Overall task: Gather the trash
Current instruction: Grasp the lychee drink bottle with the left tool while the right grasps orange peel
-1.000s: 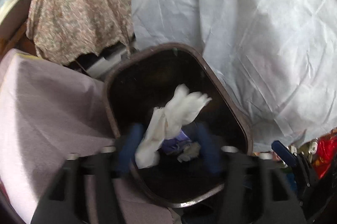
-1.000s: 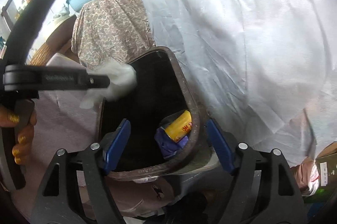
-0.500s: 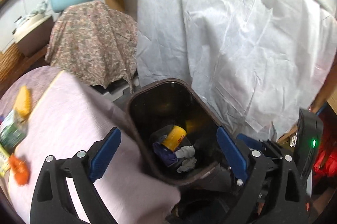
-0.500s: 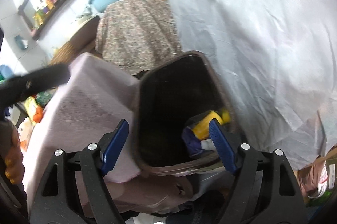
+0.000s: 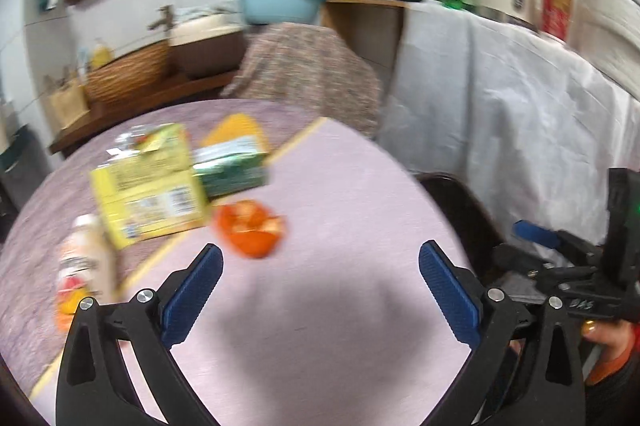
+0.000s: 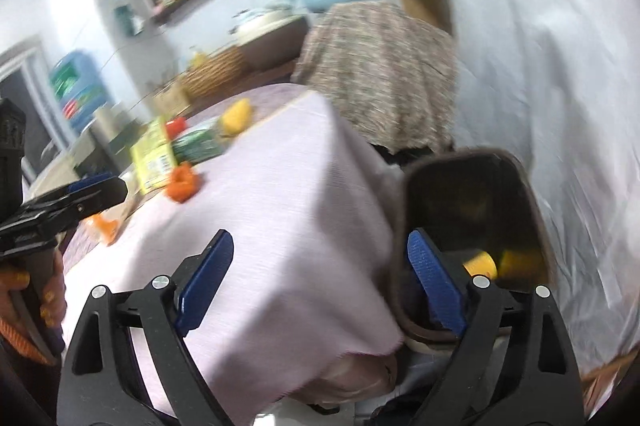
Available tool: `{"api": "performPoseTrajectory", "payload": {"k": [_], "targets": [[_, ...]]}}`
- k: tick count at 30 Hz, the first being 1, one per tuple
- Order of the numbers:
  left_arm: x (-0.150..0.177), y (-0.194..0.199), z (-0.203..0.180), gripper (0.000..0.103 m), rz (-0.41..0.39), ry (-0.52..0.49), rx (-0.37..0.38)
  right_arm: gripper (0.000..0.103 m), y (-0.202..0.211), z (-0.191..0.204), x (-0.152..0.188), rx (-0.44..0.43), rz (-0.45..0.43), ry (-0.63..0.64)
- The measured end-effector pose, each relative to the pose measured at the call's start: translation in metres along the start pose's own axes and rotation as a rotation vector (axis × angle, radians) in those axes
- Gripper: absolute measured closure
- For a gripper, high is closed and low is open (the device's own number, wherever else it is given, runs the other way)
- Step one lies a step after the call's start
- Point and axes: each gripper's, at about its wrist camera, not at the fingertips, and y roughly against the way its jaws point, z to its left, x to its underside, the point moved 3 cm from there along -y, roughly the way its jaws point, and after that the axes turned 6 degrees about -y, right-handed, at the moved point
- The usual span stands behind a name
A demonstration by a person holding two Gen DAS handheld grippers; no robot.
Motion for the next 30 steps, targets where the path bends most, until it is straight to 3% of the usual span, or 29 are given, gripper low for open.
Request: {"api": "performPoseTrajectory", "payload": {"k": [5,11,19,21,23,26,30], "targets": [[0.013,0.020,0.084,0.006,0.014,0.076,-0.152,0.015,-0.008,0.046,-0.003,-0.020,0.008,0.114],[0.026,0.010,0.167,0.006,0.140,0.143,-0.215,0.014,-0.024,0.088,-0.012,-0.041,0.056,0.191],[0.034,-0.045,0.211,0.009,0.314,0.243,-0.121,0.013,-0.038,0.142,-0.010,-0.098,0.086,0.278],[0.036,-0.056,0.213,0.014,0.354,0.273,-0.094,0.013,-0.041,0.151,-0.008,-0.100,0.094,0.298],[0.038,-0.066,0.213,0.027,0.391,0.271,-0.087,0.013,-0.044,0.158,-0.007,-0.097,0.103,0.320],[0.046,-0.074,0.217,0.037,0.417,0.293,-0.057,0.013,-0.052,0.165,-0.007,-0.092,0.118,0.346],[0.052,-0.072,0.215,0.040,0.406,0.293,-0.041,0.013,-0.073,0.177,-0.013,-0.076,0.162,0.396]]}}
